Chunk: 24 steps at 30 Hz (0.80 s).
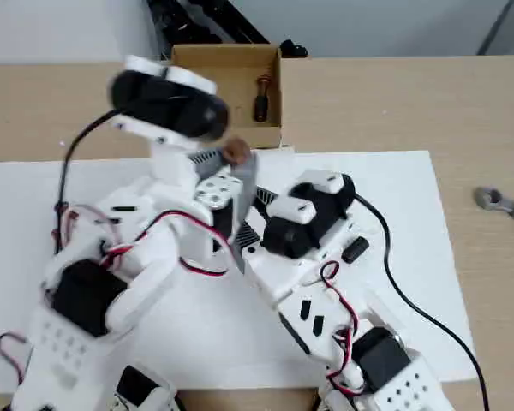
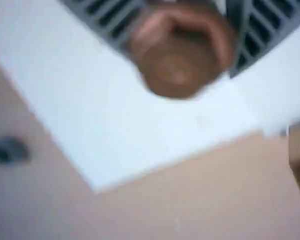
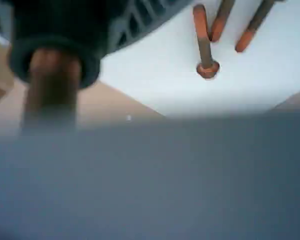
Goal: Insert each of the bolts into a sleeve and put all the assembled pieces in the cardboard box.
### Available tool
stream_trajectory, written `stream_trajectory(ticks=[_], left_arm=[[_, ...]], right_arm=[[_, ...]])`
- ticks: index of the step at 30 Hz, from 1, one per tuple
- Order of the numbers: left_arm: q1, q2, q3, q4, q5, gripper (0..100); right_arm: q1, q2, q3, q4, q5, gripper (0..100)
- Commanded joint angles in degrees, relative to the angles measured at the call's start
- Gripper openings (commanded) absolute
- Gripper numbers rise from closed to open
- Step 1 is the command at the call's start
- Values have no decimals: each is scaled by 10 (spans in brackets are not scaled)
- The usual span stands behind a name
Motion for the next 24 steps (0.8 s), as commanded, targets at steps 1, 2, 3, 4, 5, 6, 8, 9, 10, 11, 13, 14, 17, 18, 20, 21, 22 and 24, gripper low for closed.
stream_trajectory(ticks=[1, 2, 3, 4, 5, 6, 8, 9, 10, 11, 13, 14, 17, 18, 20, 21, 22, 24], left_arm=[[1, -1, -38, 47, 22, 164], [1, -1, -43, 55, 22, 170], [1, -1, -44, 62, 21, 175], [0, -2, -44, 67, 21, 177], [-1, -4, -44, 75, 21, 177], [-1, -4, -46, 82, 20, 178], [-2, -2, -68, 107, 20, 179], [-2, -1, -82, 118, 19, 181], [-3, -1, -95, 127, 18, 182], [-4, -1, -109, 134, 7, 180], [-25, -1, -137, 146, -23, 170], [-41, -1, -148, 149, -35, 159], [-118, -1, -160, 152, -60, 116], [-144, -1, -160, 154, -65, 94], [-197, -1, -160, 160, -80, 42], [-217, -1, -159, 160, -96, 17], [-236, -1, -159, 163, -113, 3], [-264, -4, -159, 176, -135, 6]], right_arm=[[-3, -9, -7, -9, 0, 2], [-3, -7, -8, -9, 0, 2], [-2, -7, -9, -9, 0, 2], [-2, -6, -10, -9, 0, 2], [-1, -6, -10, -9, 0, 2], [-1, -5, -10, -9, 0, 2], [0, -4, -11, -9, -1, 2], [0, -4, -11, -9, -1, 2], [1, 0, -12, -9, -1, 2], [7, 8, -21, -9, -3, 2], [25, 44, -53, -8, -4, 2], [37, 69, -79, -8, -6, 2], [71, 168, -171, -8, -17, 2], [78, 204, -200, -7, -17, 2], [87, 276, -266, 6, -17, 2], [89, 310, -298, 11, -17, 2], [91, 340, -326, 12, -20, 2], [93, 398, -382, 9, -40, 2]])
